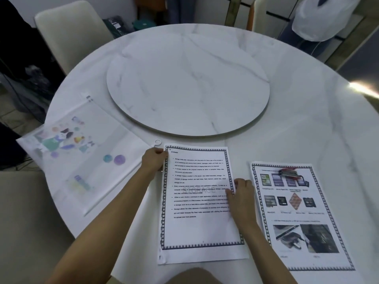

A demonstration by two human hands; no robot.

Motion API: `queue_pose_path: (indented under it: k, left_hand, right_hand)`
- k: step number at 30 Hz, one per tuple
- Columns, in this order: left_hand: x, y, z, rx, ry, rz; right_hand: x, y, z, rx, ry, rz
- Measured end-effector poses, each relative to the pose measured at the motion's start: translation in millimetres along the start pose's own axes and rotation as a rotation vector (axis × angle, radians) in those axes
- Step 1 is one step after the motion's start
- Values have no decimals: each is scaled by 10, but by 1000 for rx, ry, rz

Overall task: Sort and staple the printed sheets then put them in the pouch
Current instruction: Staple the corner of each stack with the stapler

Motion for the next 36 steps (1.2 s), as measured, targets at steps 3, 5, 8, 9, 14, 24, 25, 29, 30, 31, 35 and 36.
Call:
queue_pose_path:
  k: [3,5,8,9,14,24,25,29,30,31,35,36]
  left_hand:
    - [27,-7,0,37,20,74]
    - [52,-34,-11,103,67,121]
    - [100,-94,-15,171,133,154]
    - [120,-114,-4,181,145,151]
    - [119,-45,43,110,117,116]
    - [114,23,-1,80,100,71]
    - [115,18,-8,103,106,78]
    - [129,16,-38,177,132,108]
    - [130,19,-47,194,143,115]
    - [129,17,-51,206,153,120]
    - [120,23,-71,222,175,120]
    - [121,19,-70,232,176,116]
  right_hand:
    - [-10,-1,0,-3,16,4]
    - [-9,-3,6,-3,31,11]
    - [-5,-7,16,6,54,14]
    - [-5,-7,19,5,60,16]
    - [3,-7,28,3,74,25]
    - [21,33,65,0,81,20]
    - [2,50,71,-9,70,2]
    - [-181,208,167,-82,61,-97]
    - [-264,257,219,-110,61,-111]
    - [-360,310,283,-143,58,-114]
    - [-798,539,670,-212,-38,-44]
    - [-895,610,781,-202,-77,-21]
Point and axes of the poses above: each hand's wrist, its own y-axis towards the middle knuckle, its own x-axis out of the palm, z = x × y, the point moved 1 cm from there along y, towards the middle knuckle, and after that the axes turned 4 degrees about -y, right-handed, at the moved point
